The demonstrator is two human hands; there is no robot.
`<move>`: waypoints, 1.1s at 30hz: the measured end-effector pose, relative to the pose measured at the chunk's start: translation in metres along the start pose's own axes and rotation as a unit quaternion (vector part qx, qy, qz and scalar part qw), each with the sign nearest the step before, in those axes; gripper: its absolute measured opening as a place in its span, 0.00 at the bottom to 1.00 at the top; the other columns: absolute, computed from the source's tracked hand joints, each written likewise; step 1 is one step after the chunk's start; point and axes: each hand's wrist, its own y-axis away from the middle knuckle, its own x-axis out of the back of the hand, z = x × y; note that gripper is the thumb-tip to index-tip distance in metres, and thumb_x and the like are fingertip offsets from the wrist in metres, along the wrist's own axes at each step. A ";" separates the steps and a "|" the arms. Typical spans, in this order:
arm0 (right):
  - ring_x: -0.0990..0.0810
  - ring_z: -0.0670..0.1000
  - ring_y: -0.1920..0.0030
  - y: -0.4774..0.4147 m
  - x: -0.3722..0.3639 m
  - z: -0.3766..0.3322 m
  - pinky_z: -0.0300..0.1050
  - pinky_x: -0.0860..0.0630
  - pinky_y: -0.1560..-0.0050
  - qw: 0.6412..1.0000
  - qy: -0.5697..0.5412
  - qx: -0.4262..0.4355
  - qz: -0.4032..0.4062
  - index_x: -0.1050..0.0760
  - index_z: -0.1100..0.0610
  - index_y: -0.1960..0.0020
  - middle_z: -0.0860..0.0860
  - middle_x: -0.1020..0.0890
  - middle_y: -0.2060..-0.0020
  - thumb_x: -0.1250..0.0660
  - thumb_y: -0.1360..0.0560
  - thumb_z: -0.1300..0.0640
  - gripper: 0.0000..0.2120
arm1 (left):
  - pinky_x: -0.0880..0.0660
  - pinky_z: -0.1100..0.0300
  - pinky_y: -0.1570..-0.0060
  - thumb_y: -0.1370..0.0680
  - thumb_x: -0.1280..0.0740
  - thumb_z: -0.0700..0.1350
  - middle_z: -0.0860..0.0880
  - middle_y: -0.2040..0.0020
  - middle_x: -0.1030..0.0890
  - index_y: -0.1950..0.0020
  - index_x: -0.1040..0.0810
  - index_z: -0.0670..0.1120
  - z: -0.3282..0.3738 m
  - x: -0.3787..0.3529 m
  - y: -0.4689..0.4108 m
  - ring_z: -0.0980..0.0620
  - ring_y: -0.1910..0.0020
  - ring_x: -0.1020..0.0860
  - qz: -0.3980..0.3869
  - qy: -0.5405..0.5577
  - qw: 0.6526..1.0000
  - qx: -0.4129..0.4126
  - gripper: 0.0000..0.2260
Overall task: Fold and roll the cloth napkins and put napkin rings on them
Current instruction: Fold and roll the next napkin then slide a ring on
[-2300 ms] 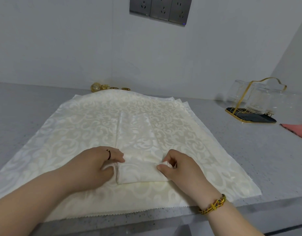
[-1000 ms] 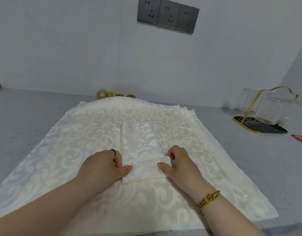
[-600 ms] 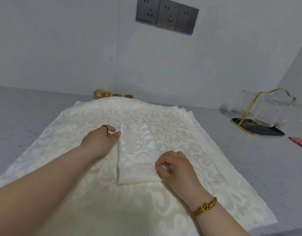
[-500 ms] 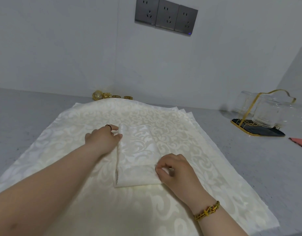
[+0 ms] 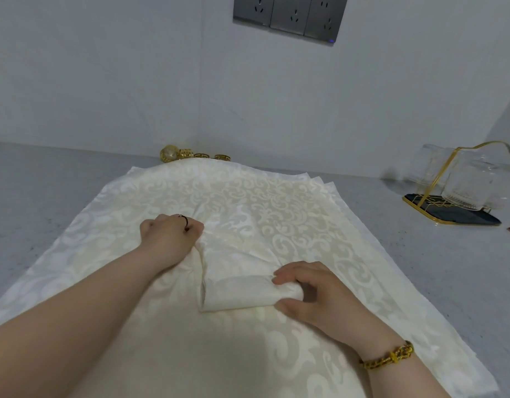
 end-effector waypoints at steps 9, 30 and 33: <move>0.25 0.36 0.66 -0.035 0.024 -0.005 0.27 0.31 0.61 0.988 -0.061 -0.054 -0.129 0.22 0.52 0.58 0.42 0.22 0.65 0.36 0.24 0.58 0.06 | 0.67 0.53 0.30 0.24 0.40 0.59 0.54 0.24 0.49 0.32 0.32 0.53 0.005 -0.002 0.008 0.54 0.25 0.58 -0.064 -0.102 0.987 -0.104 0.22; 0.30 0.45 0.52 -0.050 0.005 0.005 0.24 0.38 0.49 0.991 0.103 0.081 0.034 0.23 0.57 0.51 0.43 0.27 0.55 0.29 0.31 0.52 0.12 | 0.45 0.57 0.28 0.28 0.31 0.52 0.69 0.55 0.36 0.46 0.33 0.60 -0.008 0.013 0.030 0.52 0.30 0.38 -0.114 0.162 0.978 -0.066 0.15; 0.32 0.35 0.43 -0.041 0.013 0.012 0.21 0.41 0.41 0.993 0.086 0.074 -0.043 0.24 0.51 0.43 0.33 0.30 0.46 0.28 0.30 0.59 0.16 | 0.44 0.57 0.28 0.28 0.31 0.52 0.70 0.55 0.37 0.46 0.34 0.61 -0.008 0.014 0.028 0.54 0.31 0.37 -0.119 0.168 0.976 -0.069 0.15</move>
